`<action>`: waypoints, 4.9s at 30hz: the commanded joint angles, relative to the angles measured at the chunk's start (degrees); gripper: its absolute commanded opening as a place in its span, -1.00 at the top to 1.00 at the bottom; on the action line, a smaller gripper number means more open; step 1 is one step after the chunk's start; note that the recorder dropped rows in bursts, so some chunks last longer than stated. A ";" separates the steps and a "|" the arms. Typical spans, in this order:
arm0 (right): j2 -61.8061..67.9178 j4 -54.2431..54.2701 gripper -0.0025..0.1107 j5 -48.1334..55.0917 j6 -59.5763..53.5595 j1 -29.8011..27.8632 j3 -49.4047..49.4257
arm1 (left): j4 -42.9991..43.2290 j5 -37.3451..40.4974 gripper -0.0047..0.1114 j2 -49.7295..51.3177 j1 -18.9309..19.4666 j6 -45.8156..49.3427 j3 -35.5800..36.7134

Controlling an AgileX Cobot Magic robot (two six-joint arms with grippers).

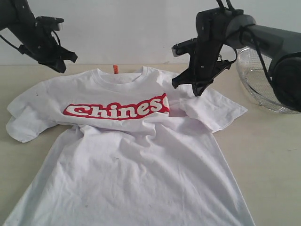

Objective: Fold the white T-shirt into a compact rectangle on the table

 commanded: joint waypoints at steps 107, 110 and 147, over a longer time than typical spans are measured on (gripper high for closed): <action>-53.85 35.27 0.96 -33.76 -15.41 6.31 92.29 | -22.84 -17.95 0.84 -50.51 -5.45 10.31 100.60; -52.66 35.27 0.96 -33.76 -15.65 6.31 92.29 | -21.66 -17.08 0.84 -50.62 -5.45 9.26 100.60; -42.09 31.91 0.96 -27.35 -15.52 6.31 92.29 | -14.83 -4.75 0.84 -42.19 -5.45 5.25 99.16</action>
